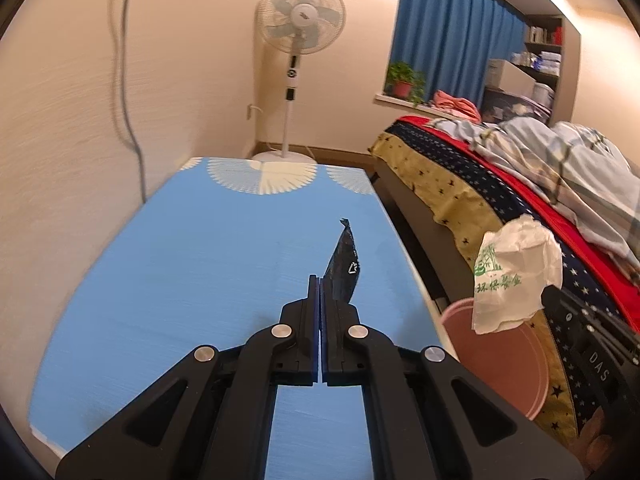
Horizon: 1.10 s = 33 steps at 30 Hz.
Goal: Collect trash
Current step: 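Carry white bag in right tool and black pouch in left tool over pink bin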
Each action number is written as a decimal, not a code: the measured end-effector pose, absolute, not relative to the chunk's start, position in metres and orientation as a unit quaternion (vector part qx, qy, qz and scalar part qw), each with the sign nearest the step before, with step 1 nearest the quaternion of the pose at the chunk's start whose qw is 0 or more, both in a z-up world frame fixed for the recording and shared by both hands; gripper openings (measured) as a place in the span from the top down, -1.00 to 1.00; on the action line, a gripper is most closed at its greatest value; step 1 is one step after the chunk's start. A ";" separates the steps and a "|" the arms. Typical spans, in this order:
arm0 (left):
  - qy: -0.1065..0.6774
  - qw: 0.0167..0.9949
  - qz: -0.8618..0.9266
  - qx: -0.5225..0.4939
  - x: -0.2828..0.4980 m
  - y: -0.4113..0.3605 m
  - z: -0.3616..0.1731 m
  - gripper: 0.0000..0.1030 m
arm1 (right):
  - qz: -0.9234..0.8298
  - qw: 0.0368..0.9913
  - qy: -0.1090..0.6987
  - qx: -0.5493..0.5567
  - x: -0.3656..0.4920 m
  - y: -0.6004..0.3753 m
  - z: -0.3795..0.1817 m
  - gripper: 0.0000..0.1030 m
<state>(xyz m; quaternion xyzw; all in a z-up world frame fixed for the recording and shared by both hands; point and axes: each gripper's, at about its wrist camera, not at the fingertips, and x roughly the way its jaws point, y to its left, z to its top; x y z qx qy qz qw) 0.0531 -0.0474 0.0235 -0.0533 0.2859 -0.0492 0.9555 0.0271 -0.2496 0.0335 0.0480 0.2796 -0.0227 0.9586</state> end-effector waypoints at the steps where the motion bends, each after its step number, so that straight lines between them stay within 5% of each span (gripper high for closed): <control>1: 0.286 0.955 -0.053 -0.051 0.053 -0.052 0.023 1.00 | -0.028 0.959 0.280 0.046 0.025 -0.253 0.034 0.96; 33: 0.314 0.932 -0.178 -0.023 0.068 -0.187 -0.017 1.00 | -0.177 0.926 0.330 0.050 0.002 -0.334 -0.010 0.96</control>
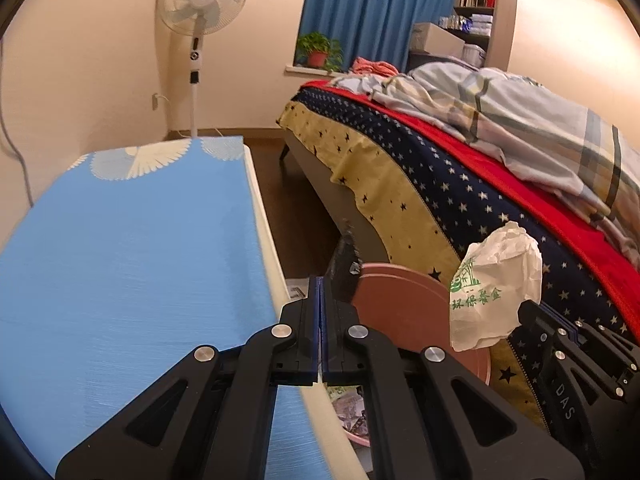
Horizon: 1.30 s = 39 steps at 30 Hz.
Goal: Collect trash
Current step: 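Carry white bag in right tool and black pouch in left tool over pink bin, then open right tool over pink bin while left tool opens, releasing both items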
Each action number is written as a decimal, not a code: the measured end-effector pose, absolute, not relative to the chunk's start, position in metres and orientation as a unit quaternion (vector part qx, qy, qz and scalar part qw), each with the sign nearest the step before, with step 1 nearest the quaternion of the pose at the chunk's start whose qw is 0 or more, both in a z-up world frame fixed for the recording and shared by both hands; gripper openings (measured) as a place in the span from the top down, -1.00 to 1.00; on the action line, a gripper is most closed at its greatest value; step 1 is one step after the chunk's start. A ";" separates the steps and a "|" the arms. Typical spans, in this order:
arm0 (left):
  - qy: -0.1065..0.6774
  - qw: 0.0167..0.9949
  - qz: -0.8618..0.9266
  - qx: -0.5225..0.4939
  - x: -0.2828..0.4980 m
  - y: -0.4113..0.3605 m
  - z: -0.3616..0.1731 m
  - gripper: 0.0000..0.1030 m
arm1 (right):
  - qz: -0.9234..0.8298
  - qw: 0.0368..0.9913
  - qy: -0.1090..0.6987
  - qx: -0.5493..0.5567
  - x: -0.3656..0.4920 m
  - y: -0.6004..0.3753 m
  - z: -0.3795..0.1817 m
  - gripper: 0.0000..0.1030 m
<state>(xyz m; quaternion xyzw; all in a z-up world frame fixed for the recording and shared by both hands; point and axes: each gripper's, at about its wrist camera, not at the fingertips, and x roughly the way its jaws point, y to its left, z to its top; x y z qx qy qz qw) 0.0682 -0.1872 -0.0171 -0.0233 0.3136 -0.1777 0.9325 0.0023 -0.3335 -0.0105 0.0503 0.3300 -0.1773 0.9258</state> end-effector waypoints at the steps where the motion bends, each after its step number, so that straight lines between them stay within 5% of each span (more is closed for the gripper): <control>1: 0.320 0.930 -0.182 -0.024 0.071 -0.189 -0.021 1.00 | -0.179 0.925 0.332 0.051 0.003 -0.335 -0.013 0.96; 23: 0.411 0.887 -0.207 -0.023 0.100 -0.210 -0.080 1.00 | -0.177 0.900 0.396 0.045 0.027 -0.333 -0.071 0.96; 39: 0.411 0.889 -0.202 -0.019 0.097 -0.205 -0.075 0.99 | -0.188 0.891 0.409 0.062 0.020 -0.339 -0.075 0.84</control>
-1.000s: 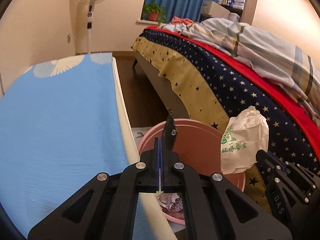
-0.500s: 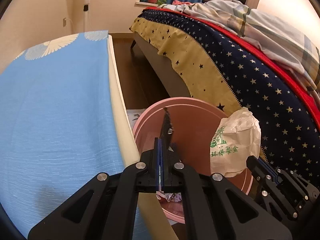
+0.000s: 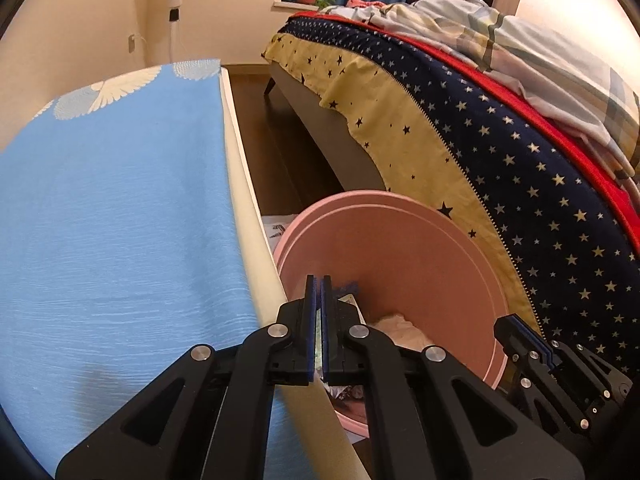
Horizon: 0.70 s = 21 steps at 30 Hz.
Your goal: Collect trash
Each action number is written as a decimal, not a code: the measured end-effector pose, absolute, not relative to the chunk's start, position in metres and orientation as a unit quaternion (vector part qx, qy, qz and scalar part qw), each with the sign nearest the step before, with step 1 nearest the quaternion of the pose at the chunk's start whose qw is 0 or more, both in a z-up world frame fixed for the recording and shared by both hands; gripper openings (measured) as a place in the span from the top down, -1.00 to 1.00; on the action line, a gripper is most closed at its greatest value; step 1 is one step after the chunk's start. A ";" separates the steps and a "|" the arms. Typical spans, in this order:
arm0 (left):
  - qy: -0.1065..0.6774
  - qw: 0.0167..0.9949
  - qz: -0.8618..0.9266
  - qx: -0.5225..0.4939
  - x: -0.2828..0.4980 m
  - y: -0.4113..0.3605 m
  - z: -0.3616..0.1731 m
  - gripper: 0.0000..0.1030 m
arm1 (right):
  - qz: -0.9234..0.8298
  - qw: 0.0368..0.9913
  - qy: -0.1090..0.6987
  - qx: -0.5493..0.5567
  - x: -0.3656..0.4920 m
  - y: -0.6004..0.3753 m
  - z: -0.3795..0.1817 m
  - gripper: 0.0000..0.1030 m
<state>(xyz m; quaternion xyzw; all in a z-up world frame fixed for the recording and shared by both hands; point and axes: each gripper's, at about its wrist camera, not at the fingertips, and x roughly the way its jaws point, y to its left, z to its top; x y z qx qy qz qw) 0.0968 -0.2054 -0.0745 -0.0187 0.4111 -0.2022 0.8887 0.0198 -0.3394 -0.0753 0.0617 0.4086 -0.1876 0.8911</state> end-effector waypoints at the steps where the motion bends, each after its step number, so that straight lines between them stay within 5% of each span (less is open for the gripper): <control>1: 0.407 0.890 -0.202 -0.019 0.095 -0.204 -0.072 0.99 | -0.188 0.892 0.406 0.065 0.018 -0.339 -0.073 0.84; 5: 0.384 0.902 -0.196 -0.017 0.083 -0.191 -0.053 0.98 | -0.186 0.901 0.384 0.075 0.008 -0.339 -0.054 0.81; 7: 0.372 0.908 -0.191 -0.018 0.077 -0.182 -0.041 0.97 | -0.181 0.909 0.367 0.084 0.001 -0.337 -0.038 0.57; 9: 0.352 0.918 -0.183 -0.017 0.066 -0.170 -0.023 0.76 | -0.180 0.916 0.346 0.088 -0.005 -0.333 -0.018 0.14; 18: 0.253 0.956 -0.147 -0.013 0.006 -0.122 0.071 -0.31 | -0.135 0.949 0.276 0.068 -0.050 -0.309 0.076 -0.80; 21: 0.226 0.967 -0.119 -0.019 -0.022 -0.102 0.092 -0.72 | -0.108 0.959 0.257 0.058 -0.070 -0.303 0.099 -0.90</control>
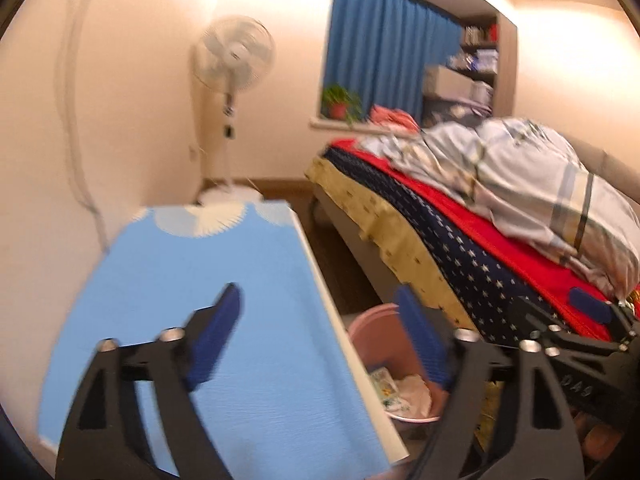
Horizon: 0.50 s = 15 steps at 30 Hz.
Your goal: Collect trash
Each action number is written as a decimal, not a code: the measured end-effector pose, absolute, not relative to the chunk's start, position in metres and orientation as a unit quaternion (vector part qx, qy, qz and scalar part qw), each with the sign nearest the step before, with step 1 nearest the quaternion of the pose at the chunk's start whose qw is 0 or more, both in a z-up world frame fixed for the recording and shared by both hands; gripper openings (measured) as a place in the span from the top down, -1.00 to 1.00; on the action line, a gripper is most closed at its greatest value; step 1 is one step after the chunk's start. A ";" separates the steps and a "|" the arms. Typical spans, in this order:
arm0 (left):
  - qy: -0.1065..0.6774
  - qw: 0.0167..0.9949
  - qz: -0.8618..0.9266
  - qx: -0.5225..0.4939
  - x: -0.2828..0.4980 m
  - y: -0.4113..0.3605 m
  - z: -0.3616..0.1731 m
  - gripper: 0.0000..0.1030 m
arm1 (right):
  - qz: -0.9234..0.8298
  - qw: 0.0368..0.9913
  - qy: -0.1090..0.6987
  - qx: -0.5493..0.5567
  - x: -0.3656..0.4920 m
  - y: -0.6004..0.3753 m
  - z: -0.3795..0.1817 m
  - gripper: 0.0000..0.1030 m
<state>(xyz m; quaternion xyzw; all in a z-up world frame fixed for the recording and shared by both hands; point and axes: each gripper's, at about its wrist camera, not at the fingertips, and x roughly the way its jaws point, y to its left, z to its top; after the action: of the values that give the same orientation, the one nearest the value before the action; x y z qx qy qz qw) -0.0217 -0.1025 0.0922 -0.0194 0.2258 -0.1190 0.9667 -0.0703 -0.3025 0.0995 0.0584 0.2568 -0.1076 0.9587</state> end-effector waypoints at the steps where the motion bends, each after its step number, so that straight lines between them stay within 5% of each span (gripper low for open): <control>1: 0.220 0.970 -0.104 -0.025 -0.033 -0.094 0.096 -0.75 | -0.100 0.961 0.252 0.053 -0.077 -0.300 0.103 -0.90; 15: 0.277 0.960 -0.037 -0.027 -0.097 -0.069 0.035 -0.85 | -0.069 0.960 0.268 0.038 -0.122 -0.285 0.059 -0.90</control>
<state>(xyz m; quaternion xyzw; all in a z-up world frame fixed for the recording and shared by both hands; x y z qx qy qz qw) -0.0972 -0.0687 0.0346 -0.0268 0.2769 -0.0367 0.9598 -0.1219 -0.2851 0.0586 0.0383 0.2684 -0.0692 0.9600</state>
